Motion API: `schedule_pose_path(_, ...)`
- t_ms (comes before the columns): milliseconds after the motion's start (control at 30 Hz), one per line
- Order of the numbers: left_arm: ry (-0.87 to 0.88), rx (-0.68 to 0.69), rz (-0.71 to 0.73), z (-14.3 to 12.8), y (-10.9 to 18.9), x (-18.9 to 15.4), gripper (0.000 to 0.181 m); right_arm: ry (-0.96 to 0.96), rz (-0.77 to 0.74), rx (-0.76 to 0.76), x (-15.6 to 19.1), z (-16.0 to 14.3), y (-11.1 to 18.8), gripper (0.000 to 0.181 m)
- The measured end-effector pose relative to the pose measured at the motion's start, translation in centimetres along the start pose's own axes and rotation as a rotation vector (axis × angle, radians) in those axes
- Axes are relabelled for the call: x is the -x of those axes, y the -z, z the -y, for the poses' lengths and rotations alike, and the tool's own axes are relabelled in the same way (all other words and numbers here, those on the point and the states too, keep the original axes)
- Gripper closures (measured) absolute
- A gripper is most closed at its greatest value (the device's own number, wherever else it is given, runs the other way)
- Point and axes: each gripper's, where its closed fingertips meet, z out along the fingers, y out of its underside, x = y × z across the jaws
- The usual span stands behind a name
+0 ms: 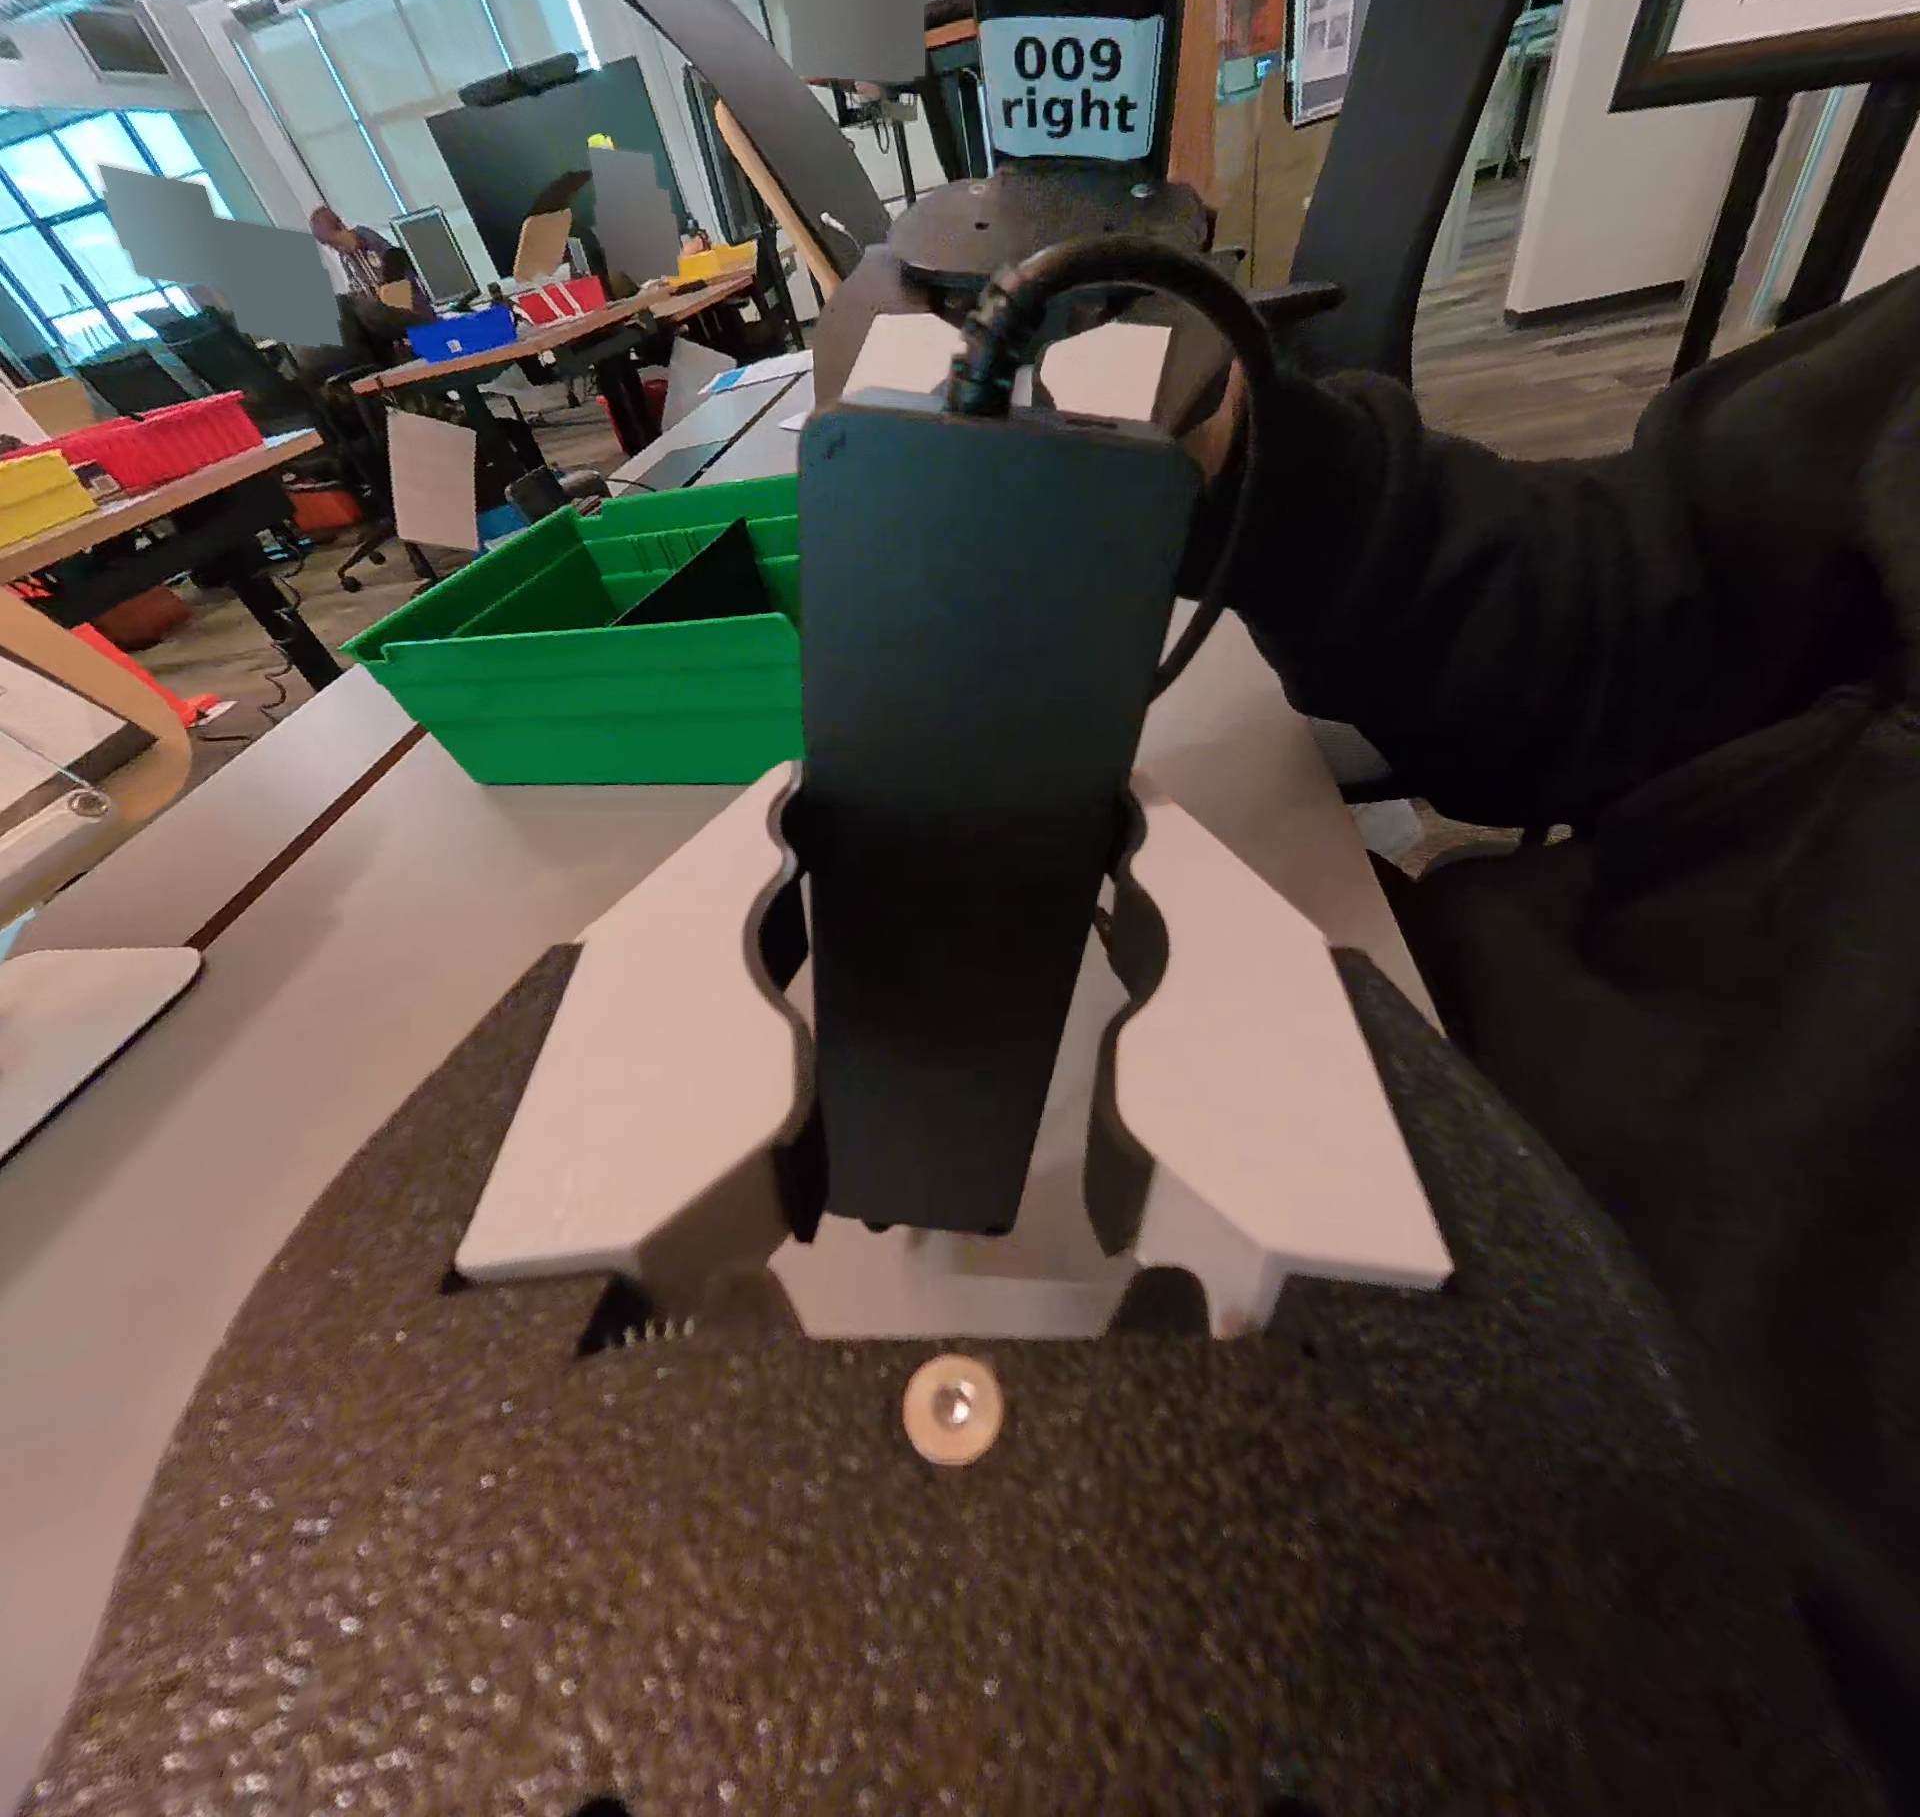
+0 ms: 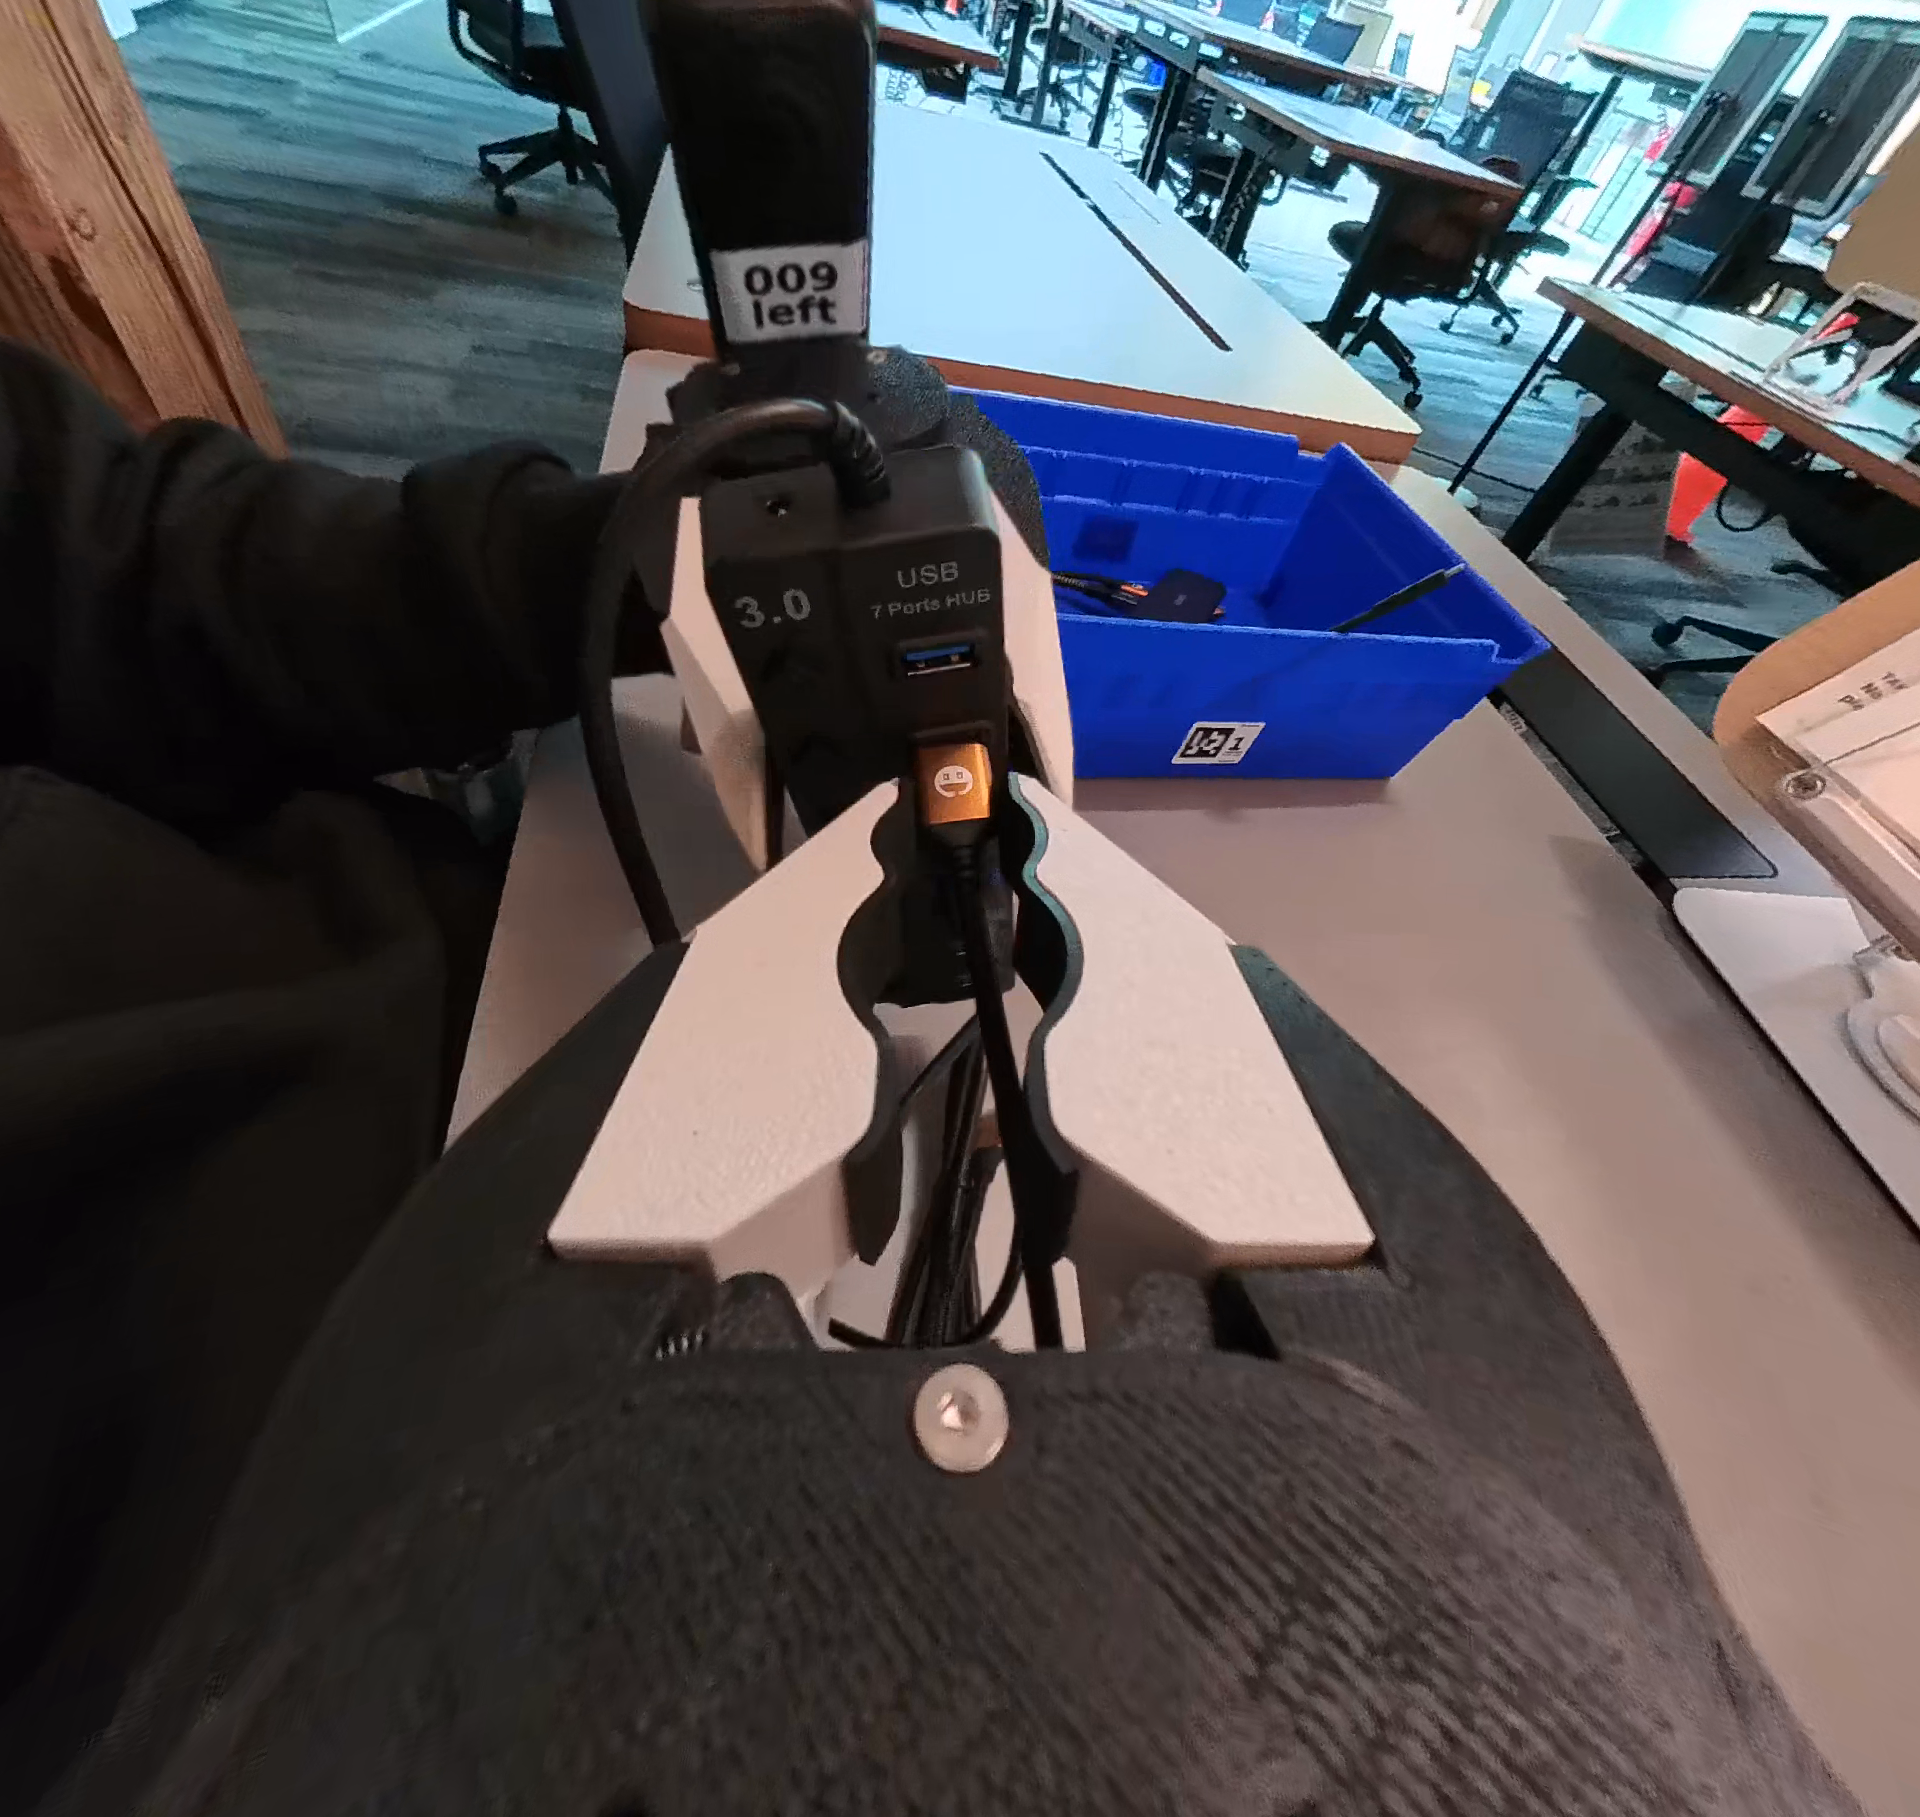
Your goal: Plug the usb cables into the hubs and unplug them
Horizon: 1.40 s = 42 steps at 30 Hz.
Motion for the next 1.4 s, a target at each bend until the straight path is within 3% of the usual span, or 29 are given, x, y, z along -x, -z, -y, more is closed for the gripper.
schedule_pose_path(233,-0.093,0.050,-0.005,-0.3,0.3,-0.3,0.128,0.011,0.022,0.039,0.5,-0.6,-0.5,0.168)
schedule_pose_path(433,-0.077,0.001,0.000,0.4,0.3,-0.1,0.128,-0.010,0.027,0.028,0.4,-0.2,-0.1,0.167)
schedule_pose_path(500,-0.064,-0.014,0.040,0.5,1.3,0.8,0.128,0.003,-0.079,0.084,-1.4,-1.0,1.0,0.167)
schedule_pose_path(567,-0.037,-0.047,0.112,1.1,3.6,2.4,0.128,-0.011,-0.213,0.098,-4.5,-1.3,4.5,0.168)
schedule_pose_path(633,-0.078,-0.079,0.146,2.7,4.9,2.5,0.128,-0.031,-0.217,-0.050,-5.1,0.6,7.9,0.168)
schedule_pose_path(733,-0.101,-0.116,0.173,4.5,5.5,2.5,0.128,-0.014,-0.413,-0.156,-7.7,2.5,13.0,0.167)
schedule_pose_path(933,-0.066,-0.140,0.220,4.2,6.1,3.5,0.129,0.161,-0.909,-0.229,-12.6,2.8,22.7,0.167)
schedule_pose_path(1000,-0.068,-0.137,0.232,4.1,6.1,3.7,0.129,0.219,-1.071,-0.320,-13.6,3.3,26.3,0.168)
schedule_pose_path(1133,-0.066,-0.147,0.276,4.3,6.0,4.4,0.129,0.200,-1.188,-0.540,-14.1,3.3,30.8,0.168)
schedule_pose_path(1300,-0.048,-0.164,0.370,5.3,6.5,5.5,0.129,-0.014,-1.058,-0.462,-17.9,-2.9,27.9,0.169)
schedule_pose_path(1400,-0.027,-0.190,0.449,6.8,7.7,6.1,0.129,-0.080,-1.059,-0.308,-19.6,-6.7,26.1,0.168)
